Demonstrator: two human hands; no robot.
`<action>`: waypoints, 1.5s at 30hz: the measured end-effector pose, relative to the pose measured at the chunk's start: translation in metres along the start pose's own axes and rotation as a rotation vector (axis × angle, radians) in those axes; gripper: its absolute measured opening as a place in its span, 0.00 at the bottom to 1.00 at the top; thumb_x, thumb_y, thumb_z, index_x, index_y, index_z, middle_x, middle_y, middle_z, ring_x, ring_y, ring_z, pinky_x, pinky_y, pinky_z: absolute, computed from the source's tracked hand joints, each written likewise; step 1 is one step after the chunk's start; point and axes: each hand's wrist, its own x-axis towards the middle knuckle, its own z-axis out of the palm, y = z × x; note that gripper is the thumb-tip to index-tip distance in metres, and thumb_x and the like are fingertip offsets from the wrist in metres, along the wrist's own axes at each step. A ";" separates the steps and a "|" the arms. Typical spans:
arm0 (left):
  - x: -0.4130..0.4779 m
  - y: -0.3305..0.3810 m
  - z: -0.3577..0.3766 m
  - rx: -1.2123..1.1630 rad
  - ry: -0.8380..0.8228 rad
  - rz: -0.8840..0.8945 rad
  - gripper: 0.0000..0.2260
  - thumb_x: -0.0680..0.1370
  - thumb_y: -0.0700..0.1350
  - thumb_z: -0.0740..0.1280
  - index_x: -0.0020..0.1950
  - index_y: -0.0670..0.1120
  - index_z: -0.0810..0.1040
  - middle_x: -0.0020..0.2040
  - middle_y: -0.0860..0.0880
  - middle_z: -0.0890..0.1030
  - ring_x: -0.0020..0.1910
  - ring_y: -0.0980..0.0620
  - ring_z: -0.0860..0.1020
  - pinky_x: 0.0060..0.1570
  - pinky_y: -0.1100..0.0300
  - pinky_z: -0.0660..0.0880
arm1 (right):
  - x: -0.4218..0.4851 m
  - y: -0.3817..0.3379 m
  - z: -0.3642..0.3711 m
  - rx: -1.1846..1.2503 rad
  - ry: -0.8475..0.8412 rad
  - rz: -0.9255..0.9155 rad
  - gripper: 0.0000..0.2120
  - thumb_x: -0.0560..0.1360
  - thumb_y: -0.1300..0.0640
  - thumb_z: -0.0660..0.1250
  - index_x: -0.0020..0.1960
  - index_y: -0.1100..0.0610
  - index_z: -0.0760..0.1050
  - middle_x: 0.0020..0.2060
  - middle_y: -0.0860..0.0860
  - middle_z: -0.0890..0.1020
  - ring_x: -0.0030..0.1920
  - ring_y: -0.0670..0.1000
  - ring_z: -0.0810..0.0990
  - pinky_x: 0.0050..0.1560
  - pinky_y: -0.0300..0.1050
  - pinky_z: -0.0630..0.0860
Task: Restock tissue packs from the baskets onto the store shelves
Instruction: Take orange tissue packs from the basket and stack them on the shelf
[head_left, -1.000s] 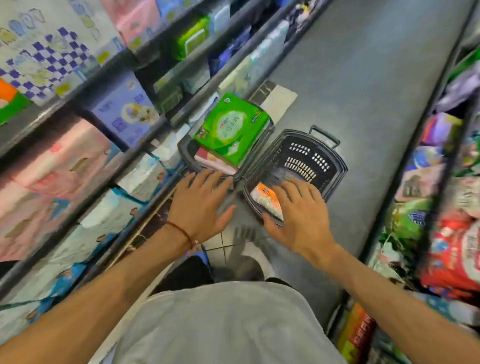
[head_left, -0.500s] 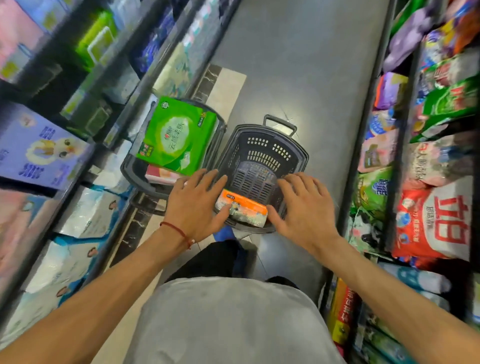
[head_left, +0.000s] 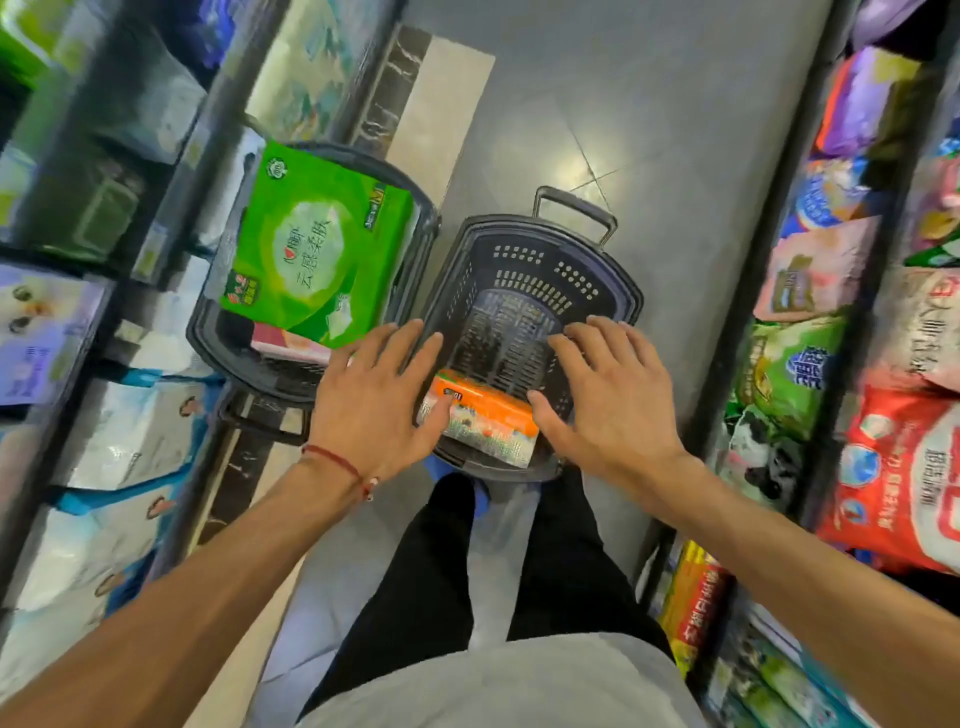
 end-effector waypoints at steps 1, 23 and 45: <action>0.005 0.001 0.009 0.001 -0.023 -0.015 0.30 0.77 0.61 0.62 0.75 0.47 0.74 0.73 0.44 0.75 0.70 0.40 0.73 0.61 0.44 0.72 | 0.007 0.005 0.010 -0.005 -0.016 -0.021 0.30 0.79 0.37 0.63 0.71 0.57 0.78 0.67 0.56 0.81 0.73 0.60 0.74 0.76 0.59 0.64; 0.014 -0.055 0.230 -0.020 -0.146 -0.005 0.28 0.78 0.60 0.62 0.74 0.47 0.73 0.69 0.45 0.76 0.68 0.42 0.73 0.59 0.46 0.71 | 0.068 -0.018 0.267 0.134 -0.241 -0.112 0.26 0.79 0.38 0.60 0.63 0.57 0.79 0.59 0.53 0.81 0.63 0.59 0.77 0.65 0.55 0.70; 0.026 -0.017 0.334 -0.418 -0.278 -0.183 0.31 0.80 0.55 0.67 0.79 0.42 0.66 0.76 0.42 0.70 0.75 0.42 0.66 0.71 0.46 0.71 | 0.056 0.031 0.377 0.539 -0.605 0.361 0.37 0.77 0.34 0.71 0.76 0.56 0.67 0.68 0.56 0.73 0.67 0.58 0.73 0.64 0.53 0.73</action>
